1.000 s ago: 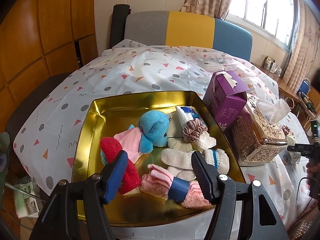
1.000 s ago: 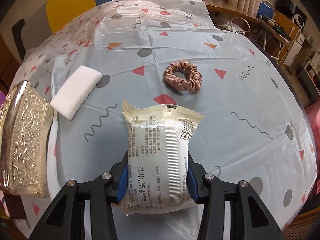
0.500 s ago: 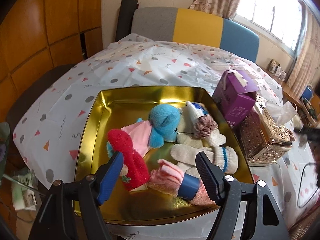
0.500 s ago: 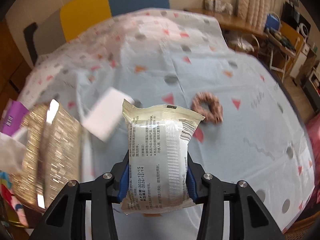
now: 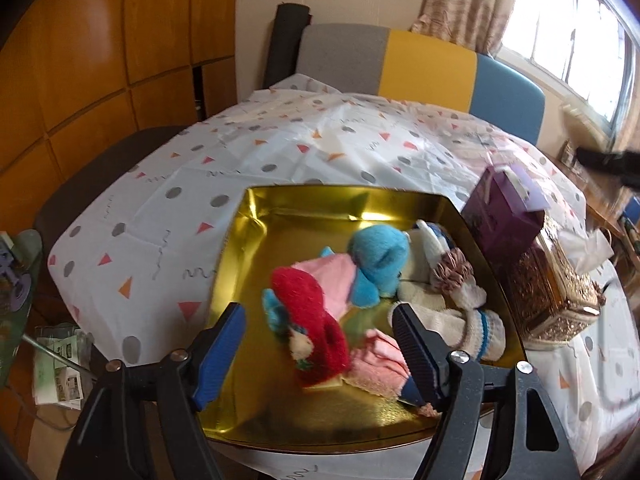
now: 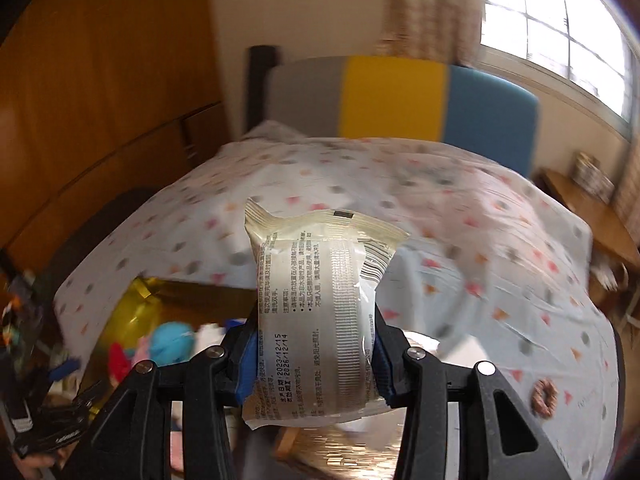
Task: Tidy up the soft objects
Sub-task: 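Carry the white packet over the gold tray with the right gripper, then lower the white packet into the gold tray and open the right gripper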
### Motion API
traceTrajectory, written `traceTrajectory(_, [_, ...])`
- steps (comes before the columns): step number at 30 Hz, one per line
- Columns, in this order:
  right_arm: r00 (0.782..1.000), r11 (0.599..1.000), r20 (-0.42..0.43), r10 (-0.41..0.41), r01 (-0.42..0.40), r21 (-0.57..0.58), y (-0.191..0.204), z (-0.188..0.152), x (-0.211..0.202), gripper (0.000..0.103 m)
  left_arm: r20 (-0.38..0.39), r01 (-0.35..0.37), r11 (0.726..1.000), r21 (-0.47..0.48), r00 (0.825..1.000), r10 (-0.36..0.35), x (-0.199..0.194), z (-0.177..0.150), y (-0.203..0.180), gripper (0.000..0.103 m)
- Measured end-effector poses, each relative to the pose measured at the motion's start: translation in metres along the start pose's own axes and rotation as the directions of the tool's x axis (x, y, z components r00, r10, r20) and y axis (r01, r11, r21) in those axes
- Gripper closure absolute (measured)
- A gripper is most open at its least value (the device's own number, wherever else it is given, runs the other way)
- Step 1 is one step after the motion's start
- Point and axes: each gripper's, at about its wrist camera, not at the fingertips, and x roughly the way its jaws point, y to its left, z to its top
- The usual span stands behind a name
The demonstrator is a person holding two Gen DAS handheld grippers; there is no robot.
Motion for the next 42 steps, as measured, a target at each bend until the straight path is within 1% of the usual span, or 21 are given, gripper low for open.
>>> traceTrajectory(3, [0.996,0.992,-0.047,0.076,-0.08,-0.097,0.05,-0.014,0.018,0.057,0.022,-0.02,1.0,-0.009,1.0,0.02,-0.005,0.001,0.007,0.022])
traceTrajectory(7, [0.98,0.97,-0.144,0.138,-0.164,-0.182,0.1,-0.042,0.045,0.057,0.027,-0.03,0.999,-0.026,0.999,0.03,-0.007,0.002,0.016,0.022])
traceTrajectory(11, [0.954,0.952,-0.257,0.151,-0.21,-0.222,0.131,-0.073,0.075,0.057,0.027,-0.034,0.999,-0.036,0.999,0.035,-0.006,0.0,0.021,0.022])
traceTrajectory(14, [0.934,0.942,-0.321,0.156,-0.239,-0.237,0.147,-0.092,0.092,0.057,0.028,-0.036,0.998,-0.042,0.999,0.037,-0.006,-0.001,0.023,0.022])
traceTrajectory(17, [0.93,0.944,-0.35,0.113,-0.21,-0.253,0.156,-0.102,0.114,0.057,0.029,-0.034,0.999,-0.038,0.999,0.035,-0.006,-0.002,0.022,0.022])
traceTrajectory(22, [0.938,0.961,-0.345,0.016,-0.11,-0.255,0.156,-0.1,0.146,0.057,0.019,-0.032,0.999,-0.042,0.999,0.033,-0.004,-0.002,0.023,0.022])
traceTrajectory(25, [0.94,0.959,-0.34,-0.007,-0.09,-0.268,0.159,-0.101,0.148,0.056,0.011,-0.035,0.998,-0.052,0.999,0.035,-0.003,-0.004,0.025,0.022])
traceTrajectory(28, [0.942,0.96,-0.335,0.012,-0.105,-0.261,0.16,-0.106,0.141,0.054,0.013,-0.04,0.998,-0.05,0.999,0.041,-0.004,-0.005,0.025,0.022])
traceTrajectory(31, [0.949,0.962,-0.314,0.018,-0.103,-0.254,0.153,-0.104,0.139,0.054,0.017,-0.038,0.998,-0.052,0.999,0.039,-0.005,-0.005,0.025,0.02])
traceTrajectory(34, [0.956,0.966,-0.291,0.034,-0.105,-0.235,0.148,-0.103,0.128,0.048,0.024,-0.038,0.998,-0.044,0.999,0.039,-0.008,-0.005,0.023,0.02])
traceTrajectory(38, [0.967,0.974,-0.246,0.066,-0.116,-0.196,0.144,-0.101,0.111,0.037,0.028,-0.037,0.998,-0.04,0.999,0.038,-0.009,-0.005,0.021,0.019])
traceTrajectory(42, [0.976,0.977,-0.204,0.075,-0.113,-0.181,0.139,-0.097,0.093,0.036,0.032,-0.038,0.999,-0.03,0.999,0.039,-0.012,-0.005,0.018,0.018])
